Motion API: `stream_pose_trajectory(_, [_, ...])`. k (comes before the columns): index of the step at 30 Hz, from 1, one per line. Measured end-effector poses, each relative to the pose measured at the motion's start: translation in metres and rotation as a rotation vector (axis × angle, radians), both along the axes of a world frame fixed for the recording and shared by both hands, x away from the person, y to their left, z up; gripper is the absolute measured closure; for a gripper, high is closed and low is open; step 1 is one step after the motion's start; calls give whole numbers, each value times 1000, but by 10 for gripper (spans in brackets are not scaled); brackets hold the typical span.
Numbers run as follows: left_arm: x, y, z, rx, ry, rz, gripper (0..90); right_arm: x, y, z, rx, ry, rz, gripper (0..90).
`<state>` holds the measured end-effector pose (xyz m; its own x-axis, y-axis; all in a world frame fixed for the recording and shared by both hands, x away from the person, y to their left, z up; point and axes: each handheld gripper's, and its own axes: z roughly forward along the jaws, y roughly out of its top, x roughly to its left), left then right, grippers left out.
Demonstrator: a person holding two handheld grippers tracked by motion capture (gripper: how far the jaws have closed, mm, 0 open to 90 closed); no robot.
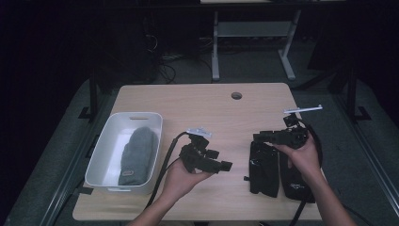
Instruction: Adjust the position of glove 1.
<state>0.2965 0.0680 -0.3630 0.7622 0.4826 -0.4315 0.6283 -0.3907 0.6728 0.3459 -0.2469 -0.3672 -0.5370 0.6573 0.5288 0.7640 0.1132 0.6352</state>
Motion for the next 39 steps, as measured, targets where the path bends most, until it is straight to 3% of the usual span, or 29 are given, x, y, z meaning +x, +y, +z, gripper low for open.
stream_pose_trajectory(23, [-4,-26,-14,6,2,-38,264,-21,-39,-31,-42,38,-73,470])
stream_pose_trajectory(39, [-8,-30,-23,10,15,-49,258,-41,-66,-50,-142,65,-131,484])
